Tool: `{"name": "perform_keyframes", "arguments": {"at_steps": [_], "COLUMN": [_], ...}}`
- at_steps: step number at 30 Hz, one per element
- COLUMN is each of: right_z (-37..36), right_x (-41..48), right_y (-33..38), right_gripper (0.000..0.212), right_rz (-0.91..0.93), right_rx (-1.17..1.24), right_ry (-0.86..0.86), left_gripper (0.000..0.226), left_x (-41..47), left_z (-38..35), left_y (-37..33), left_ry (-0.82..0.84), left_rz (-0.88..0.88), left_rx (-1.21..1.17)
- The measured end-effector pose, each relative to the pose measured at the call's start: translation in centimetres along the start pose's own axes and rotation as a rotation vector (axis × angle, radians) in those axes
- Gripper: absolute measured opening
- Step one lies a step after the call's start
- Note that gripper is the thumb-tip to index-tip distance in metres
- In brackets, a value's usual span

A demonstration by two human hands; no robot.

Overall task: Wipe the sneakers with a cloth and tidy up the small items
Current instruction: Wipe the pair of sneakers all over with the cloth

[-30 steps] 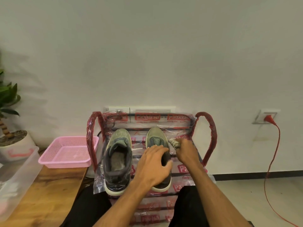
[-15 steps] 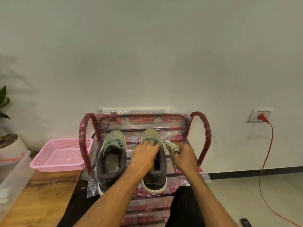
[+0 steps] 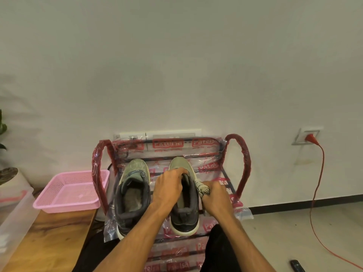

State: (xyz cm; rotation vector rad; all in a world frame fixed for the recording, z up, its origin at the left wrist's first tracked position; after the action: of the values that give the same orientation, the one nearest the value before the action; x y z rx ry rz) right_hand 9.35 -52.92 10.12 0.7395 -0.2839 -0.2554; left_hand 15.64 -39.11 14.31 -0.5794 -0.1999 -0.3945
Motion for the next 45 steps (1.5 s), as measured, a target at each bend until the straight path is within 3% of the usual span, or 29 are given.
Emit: {"name": "perform_keyframes", "arguments": {"at_steps": [4, 9, 12, 16, 20, 25, 27, 31, 37, 45], "right_z": [0.3, -0.1, 1.0, 2.0, 2.5, 2.5, 2.5, 2.5, 2.4, 2.7], "right_x": [-0.5, 1.0, 1.0, -0.1, -0.9, -1.4, -1.4, -1.4, -1.8, -1.9], "right_y": [1.3, 0.9, 0.2, -1.0, -1.9, -1.4, -1.5, -1.5, -1.3, -1.5], "right_gripper": [0.02, 0.018, 0.023, 0.018, 0.009, 0.011, 0.012, 0.014, 0.012, 0.016], "right_rz": [0.055, -0.02, -0.078, -0.133, -0.175, -0.139, -0.157, -0.163, -0.166, -0.166], "right_rx": [0.104, -0.014, -0.019, 0.001, 0.055, 0.082, 0.063, 0.054, 0.067, 0.105], "right_ry": [-0.059, 0.019, -0.034, -0.104, -0.13, -0.057, -0.038, -0.038, -0.055, -0.116], "left_gripper": [0.035, 0.043, 0.052, 0.039, 0.032, 0.023, 0.032, 0.043, 0.012, 0.009], "left_x": [0.2, 0.0, -0.3, -0.4, -0.9, -1.3, -1.4, -1.8, -1.2, -1.4], "left_z": [-0.1, -0.8, -1.9, -2.4, -2.4, -2.3, -2.0, -2.2, -2.1, -3.0], "left_y": [-0.3, -0.9, -0.7, -0.8, -1.1, -1.3, -0.6, 0.5, 0.9, 0.7], "left_ry": [0.037, 0.133, 0.201, 0.175, 0.094, 0.006, -0.021, 0.008, -0.06, -0.091], "left_rz": [-0.003, -0.088, -0.136, -0.115, -0.055, 0.026, 0.072, 0.135, 0.292, 0.387], "left_rx": [0.027, 0.129, 0.237, 0.285, 0.214, -0.143, -0.244, -0.184, -0.329, -0.462]}}
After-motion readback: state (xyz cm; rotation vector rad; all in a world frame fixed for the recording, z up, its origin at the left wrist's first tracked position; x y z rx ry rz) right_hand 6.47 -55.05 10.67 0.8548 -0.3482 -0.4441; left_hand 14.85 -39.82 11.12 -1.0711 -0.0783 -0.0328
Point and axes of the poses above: each hand's wrist, its own x-axis towards the middle knuckle, its own z-axis out of the back of the hand, y = z × x, the point moved 7 cm from there along x, towards the middle knuckle, and after that the axes turned 5 degrees about z, right-handed, at the moved point
